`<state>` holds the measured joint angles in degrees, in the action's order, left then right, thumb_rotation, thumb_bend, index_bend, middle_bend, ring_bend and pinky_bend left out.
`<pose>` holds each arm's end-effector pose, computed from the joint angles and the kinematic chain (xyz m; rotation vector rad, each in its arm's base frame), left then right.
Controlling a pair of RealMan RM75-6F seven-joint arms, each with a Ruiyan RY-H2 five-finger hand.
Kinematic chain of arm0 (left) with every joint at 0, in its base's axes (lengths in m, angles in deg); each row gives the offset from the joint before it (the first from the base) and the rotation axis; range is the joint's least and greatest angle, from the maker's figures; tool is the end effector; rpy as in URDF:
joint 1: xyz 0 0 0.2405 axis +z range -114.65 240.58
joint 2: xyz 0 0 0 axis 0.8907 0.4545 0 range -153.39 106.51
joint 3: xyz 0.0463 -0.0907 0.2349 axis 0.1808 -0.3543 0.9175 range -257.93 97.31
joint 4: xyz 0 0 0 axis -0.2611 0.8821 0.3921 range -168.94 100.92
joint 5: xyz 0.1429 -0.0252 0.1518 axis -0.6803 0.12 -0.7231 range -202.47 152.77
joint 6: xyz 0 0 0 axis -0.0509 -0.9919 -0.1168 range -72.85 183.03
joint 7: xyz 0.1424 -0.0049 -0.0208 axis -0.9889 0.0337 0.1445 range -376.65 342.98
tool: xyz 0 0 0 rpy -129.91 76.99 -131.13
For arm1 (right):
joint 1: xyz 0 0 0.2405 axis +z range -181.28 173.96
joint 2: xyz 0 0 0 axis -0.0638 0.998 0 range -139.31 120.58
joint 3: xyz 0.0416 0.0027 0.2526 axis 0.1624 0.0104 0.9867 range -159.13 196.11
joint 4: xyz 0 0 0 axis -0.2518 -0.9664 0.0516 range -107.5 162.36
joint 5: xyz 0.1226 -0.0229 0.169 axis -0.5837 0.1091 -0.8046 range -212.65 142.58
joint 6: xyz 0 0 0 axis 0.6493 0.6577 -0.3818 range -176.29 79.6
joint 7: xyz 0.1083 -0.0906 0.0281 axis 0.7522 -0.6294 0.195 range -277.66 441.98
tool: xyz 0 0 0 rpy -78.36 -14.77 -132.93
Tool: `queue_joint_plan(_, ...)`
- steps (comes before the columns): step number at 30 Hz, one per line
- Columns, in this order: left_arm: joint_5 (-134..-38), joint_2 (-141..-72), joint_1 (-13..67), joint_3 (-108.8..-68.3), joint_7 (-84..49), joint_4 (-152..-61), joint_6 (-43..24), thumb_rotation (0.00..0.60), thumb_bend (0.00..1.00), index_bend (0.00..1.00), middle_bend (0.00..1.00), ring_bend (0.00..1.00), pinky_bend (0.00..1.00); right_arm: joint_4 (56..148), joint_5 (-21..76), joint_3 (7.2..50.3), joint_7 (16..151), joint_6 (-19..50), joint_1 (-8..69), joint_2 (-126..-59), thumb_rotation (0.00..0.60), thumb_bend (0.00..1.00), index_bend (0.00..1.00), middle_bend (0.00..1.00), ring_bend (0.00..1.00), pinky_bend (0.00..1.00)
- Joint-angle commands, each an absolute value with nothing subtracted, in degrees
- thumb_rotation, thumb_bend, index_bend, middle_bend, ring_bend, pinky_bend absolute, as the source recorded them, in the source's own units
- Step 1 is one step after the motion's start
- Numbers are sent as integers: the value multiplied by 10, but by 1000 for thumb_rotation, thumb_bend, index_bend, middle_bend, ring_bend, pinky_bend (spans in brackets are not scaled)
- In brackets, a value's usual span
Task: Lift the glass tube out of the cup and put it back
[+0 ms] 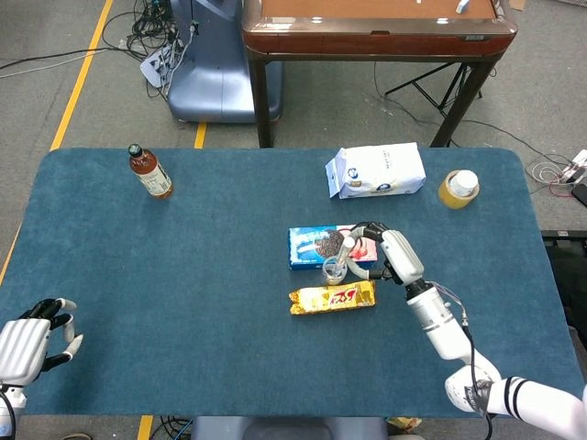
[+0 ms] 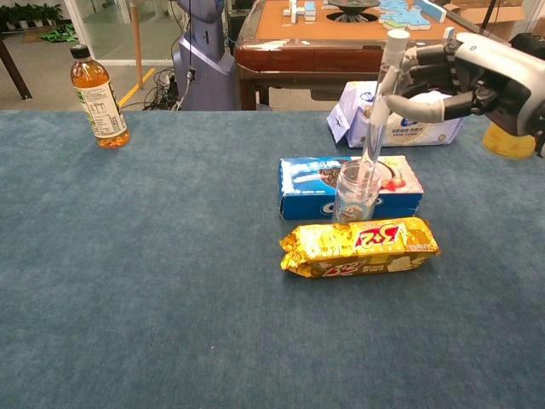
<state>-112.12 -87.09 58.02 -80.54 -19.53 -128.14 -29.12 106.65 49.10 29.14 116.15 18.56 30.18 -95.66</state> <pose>-0.3069 0.1711 0.1494 -1.4495 -0.9185 -0.8624 -0.1782 -0.3329 0.0311 1.5151 -1.4437 1.6045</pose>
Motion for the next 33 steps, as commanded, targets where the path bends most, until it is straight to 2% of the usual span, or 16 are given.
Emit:
queue_joint_plan(1, -1121, -871, 580, -806, -195, -1281, -291, 600, 332, 374, 352, 250, 410, 1055, 490, 288, 1165, 182, 303, -964, 600, 581, 618, 504, 292, 219)
queue_joint_plan(15, -1122, -870, 581, -805, -196, -1281, -291, 600, 332, 374, 352, 251, 410, 1001, 482, 281, 1163, 170, 305, -1004, 600, 582, 618, 372, 185, 219)
queue_joint_plan(33, -1123, -868, 582, -806, -195, -1283, -292, 600, 332, 374, 352, 251, 410, 973, 480, 273, 1164, 156, 305, -1021, 600, 508, 618, 344, 158, 219)
